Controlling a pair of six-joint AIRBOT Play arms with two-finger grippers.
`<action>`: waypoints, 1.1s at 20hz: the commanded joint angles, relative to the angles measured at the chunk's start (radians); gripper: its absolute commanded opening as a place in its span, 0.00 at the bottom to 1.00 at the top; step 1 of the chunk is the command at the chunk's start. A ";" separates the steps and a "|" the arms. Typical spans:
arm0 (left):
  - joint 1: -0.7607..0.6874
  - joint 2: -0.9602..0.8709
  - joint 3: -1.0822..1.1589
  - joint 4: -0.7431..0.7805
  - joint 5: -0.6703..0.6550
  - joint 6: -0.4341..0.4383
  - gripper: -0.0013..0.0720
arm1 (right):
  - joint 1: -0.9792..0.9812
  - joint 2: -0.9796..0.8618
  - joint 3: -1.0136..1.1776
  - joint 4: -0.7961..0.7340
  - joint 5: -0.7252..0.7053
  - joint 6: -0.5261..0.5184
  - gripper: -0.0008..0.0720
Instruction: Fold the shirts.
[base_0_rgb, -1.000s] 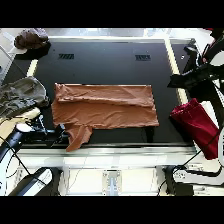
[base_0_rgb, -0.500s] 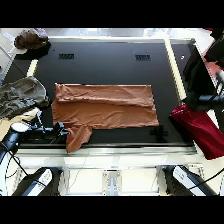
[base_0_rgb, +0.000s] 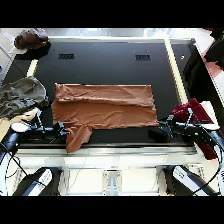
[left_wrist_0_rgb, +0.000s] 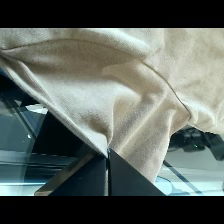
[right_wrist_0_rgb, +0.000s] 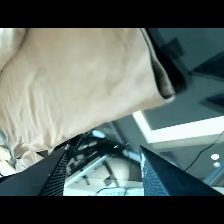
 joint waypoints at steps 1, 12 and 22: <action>0.000 0.001 0.001 0.000 0.000 0.000 0.03 | -0.001 -0.043 -0.028 0.023 -0.019 -0.008 0.67; 0.000 0.001 0.001 0.000 0.000 0.000 0.03 | 0.157 -0.140 -0.026 0.143 -0.242 0.035 0.54; 0.000 0.091 0.114 0.000 -0.093 0.045 0.03 | 0.160 -0.047 0.079 0.273 -0.161 -0.090 0.03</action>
